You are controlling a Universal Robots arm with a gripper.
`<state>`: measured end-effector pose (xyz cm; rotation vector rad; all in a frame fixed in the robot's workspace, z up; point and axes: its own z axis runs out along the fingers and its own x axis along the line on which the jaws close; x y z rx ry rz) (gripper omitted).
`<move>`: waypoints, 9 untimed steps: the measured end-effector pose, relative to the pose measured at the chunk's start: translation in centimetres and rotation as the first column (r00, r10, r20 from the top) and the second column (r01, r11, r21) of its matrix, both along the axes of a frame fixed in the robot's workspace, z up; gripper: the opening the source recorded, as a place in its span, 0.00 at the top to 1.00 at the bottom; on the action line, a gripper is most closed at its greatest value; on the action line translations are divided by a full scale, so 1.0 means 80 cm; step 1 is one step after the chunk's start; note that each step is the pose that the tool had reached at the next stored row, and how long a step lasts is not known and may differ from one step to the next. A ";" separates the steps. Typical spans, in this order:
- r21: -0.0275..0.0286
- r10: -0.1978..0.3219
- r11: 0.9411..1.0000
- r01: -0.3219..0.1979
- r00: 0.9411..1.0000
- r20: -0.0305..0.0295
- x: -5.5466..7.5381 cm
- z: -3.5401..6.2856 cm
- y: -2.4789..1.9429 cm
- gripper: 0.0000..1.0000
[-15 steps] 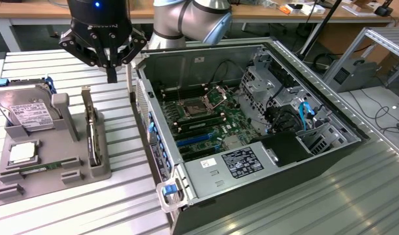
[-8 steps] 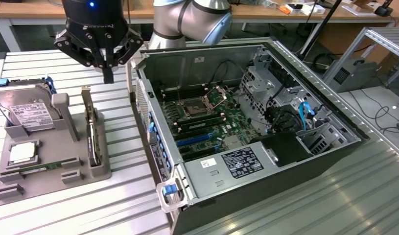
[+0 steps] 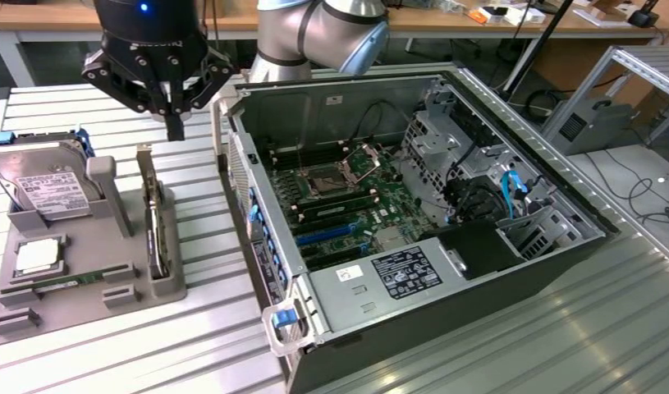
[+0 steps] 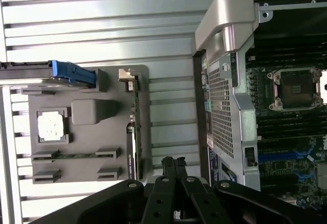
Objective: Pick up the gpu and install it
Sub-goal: 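Reach for the gpu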
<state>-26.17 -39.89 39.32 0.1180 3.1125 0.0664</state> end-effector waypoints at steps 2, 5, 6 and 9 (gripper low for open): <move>0.000 0.000 1.000 0.000 1.000 0.000 -0.001 0.000 0.0000 0.89; 0.000 0.000 1.000 0.000 1.000 0.000 -0.002 0.000 0.0000 0.89; 0.000 0.000 1.000 0.000 1.000 0.000 -0.003 0.000 0.0000 0.89; 0.000 0.000 1.000 0.000 1.000 0.000 -0.006 0.000 0.0000 0.89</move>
